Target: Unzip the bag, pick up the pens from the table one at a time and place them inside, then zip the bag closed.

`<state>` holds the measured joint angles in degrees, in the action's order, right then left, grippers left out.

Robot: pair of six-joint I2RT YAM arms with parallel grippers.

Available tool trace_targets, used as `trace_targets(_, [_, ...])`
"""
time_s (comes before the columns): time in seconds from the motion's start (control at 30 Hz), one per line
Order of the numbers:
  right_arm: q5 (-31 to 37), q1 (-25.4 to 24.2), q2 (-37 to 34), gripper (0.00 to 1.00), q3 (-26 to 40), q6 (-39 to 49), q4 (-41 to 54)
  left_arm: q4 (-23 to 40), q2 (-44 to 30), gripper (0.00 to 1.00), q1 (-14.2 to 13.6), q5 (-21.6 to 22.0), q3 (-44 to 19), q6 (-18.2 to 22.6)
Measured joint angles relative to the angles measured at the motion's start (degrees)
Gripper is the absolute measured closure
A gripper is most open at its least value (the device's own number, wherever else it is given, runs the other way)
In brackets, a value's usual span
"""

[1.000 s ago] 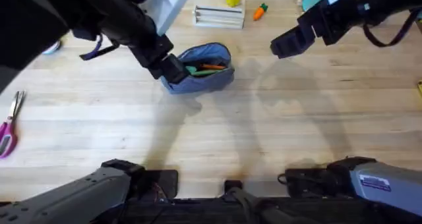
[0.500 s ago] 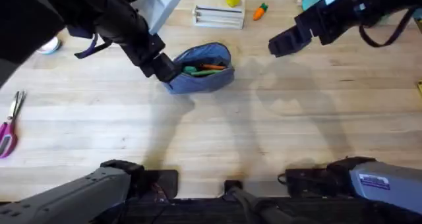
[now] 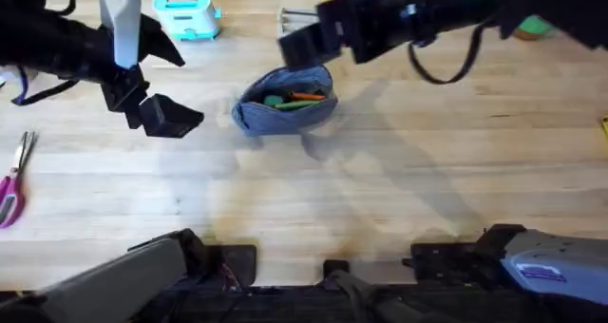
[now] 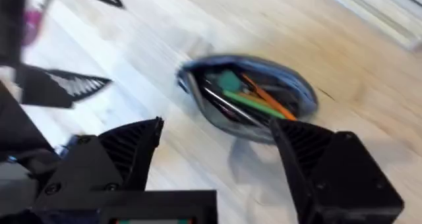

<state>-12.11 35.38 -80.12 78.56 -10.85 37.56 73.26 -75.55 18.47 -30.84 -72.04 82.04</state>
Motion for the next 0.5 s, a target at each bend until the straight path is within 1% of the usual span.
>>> trace_targets(0.1, [1.6, 4.0, -0.7, 0.003, 0.0, -4.9, -3.4, 1.4, -3.0, 0.008, 1.4, -1.2, 0.0, 4.5])
trace_targets(0.2, [2.6, 6.5, -1.9, 0.003, 0.0, -10.9, -5.4, 2.2, -7.4, 0.007, 2.2, -1.6, 0.0, 8.2])
trace_targets(0.33, [3.4, 8.8, -2.8, 0.003, 0.0, -18.6, -5.8, 2.1, -12.8, 0.007, 2.7, -2.8, 0.0, 13.2])
trace_targets(0.5, [3.8, 10.8, -3.9, 0.004, 0.0, -23.6, -7.7, 2.1, -16.6, 0.008, 2.7, -4.3, 0.0, 18.3])
